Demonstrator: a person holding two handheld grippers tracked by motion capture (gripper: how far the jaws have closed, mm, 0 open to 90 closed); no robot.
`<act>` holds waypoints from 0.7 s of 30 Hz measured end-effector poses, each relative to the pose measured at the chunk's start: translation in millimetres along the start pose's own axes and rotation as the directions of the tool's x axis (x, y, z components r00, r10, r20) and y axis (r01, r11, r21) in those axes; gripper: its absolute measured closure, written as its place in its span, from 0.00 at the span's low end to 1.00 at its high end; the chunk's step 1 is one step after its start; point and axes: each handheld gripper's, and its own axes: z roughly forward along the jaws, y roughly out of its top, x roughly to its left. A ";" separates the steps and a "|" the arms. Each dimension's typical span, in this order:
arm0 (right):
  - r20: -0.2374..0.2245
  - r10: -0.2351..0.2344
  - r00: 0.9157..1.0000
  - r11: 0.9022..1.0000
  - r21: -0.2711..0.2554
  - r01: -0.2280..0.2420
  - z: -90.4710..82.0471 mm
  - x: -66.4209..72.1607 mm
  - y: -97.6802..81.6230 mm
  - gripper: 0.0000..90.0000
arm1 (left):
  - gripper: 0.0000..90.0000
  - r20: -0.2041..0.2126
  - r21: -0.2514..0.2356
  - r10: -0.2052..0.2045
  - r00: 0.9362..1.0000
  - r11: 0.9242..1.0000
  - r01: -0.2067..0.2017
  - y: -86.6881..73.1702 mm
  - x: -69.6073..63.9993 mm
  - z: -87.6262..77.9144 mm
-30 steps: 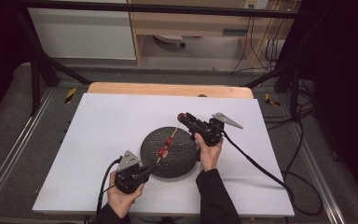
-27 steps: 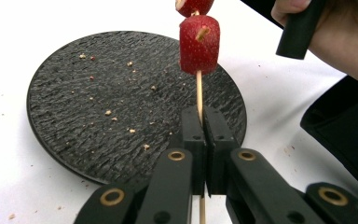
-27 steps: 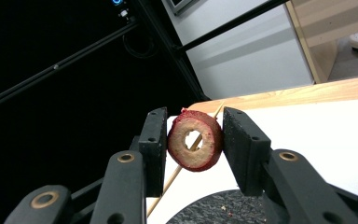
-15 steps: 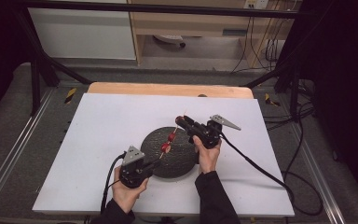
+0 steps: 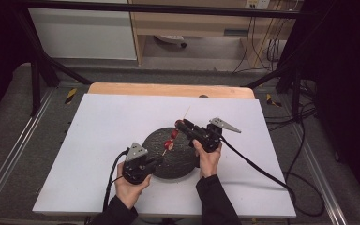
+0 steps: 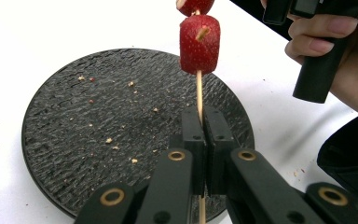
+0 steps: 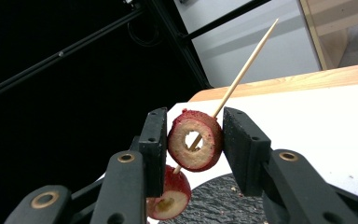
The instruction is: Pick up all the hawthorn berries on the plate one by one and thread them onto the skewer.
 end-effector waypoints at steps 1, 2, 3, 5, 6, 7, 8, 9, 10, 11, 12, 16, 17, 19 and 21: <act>0.000 -0.001 1.000 1.000 0.000 0.001 0.2 -0.2 -0.2 0.69 | 0.98 0.001 0.000 0.001 1.000 1.000 -0.001 0.0 0.3 0.1; 0.000 -0.003 1.000 1.000 0.001 0.003 0.2 -0.2 -0.5 0.69 | 0.98 -0.003 -0.003 0.004 1.000 1.000 -0.004 0.0 0.9 0.1; 0.001 -0.007 1.000 1.000 0.003 0.007 0.3 -0.4 -0.6 0.69 | 0.98 -0.001 -0.003 0.004 1.000 1.000 -0.004 -0.2 1.7 0.1; 0.003 -0.010 1.000 1.000 0.008 0.010 0.0 -0.4 -0.3 0.68 | 0.98 0.004 -0.004 0.003 1.000 1.000 -0.003 -0.4 2.6 -0.2; 0.003 -0.004 1.000 1.000 0.010 0.004 -0.3 -0.1 0.1 0.68 | 0.98 0.005 -0.005 0.003 1.000 1.000 -0.003 -0.4 2.9 -0.4; 0.000 -0.007 1.000 1.000 0.013 0.007 -0.8 0.1 0.6 0.67 | 0.98 0.008 -0.005 0.005 1.000 1.000 -0.005 -0.6 3.1 -0.7; 0.004 -0.016 1.000 1.000 0.011 0.016 -1.3 0.0 1.1 0.65 | 0.98 0.010 -0.005 0.005 1.000 1.000 -0.005 -0.8 3.0 -0.9; 0.012 -0.022 1.000 1.000 0.010 0.022 -2.4 0.6 2.1 0.63 | 0.98 0.012 -0.003 0.008 1.000 1.000 -0.008 -1.1 3.1 -1.2; 0.015 -0.039 0.999 0.999 0.018 0.039 -3.9 0.4 3.2 0.62 | 0.98 0.012 -0.002 0.010 1.000 1.000 -0.010 -1.2 3.4 -1.4; 0.014 -0.039 0.999 0.999 0.020 0.039 -5.1 0.3 4.1 0.60 | 0.98 0.011 -0.001 0.013 1.000 1.000 -0.013 -1.3 4.0 -1.7; 0.018 -0.048 0.999 0.999 0.022 0.048 -6.4 -0.5 5.1 0.58 | 0.98 0.010 -0.001 0.013 1.000 1.000 -0.013 -1.6 4.4 -2.0; 0.029 -0.068 0.997 0.996 0.054 0.067 -13.3 -2.6 8.7 0.50 | 0.98 0.015 0.006 0.012 1.000 1.000 -0.013 -3.0 6.8 -2.9; 0.030 -0.075 0.997 0.995 0.064 0.073 -14.8 -3.4 9.2 0.47 | 0.98 0.015 0.009 0.014 1.000 1.000 -0.014 -3.3 7.6 -3.2; 0.036 -0.083 0.996 0.993 0.086 0.080 -17.9 -4.0 9.8 0.41 | 0.98 0.015 0.013 0.016 1.000 1.000 -0.016 -4.8 9.7 -4.3; 0.041 -0.105 0.994 0.988 0.114 0.100 -21.0 -5.5 9.9 0.34 | 0.98 0.012 0.015 0.026 1.000 1.000 -0.026 -5.6 12.0 -5.8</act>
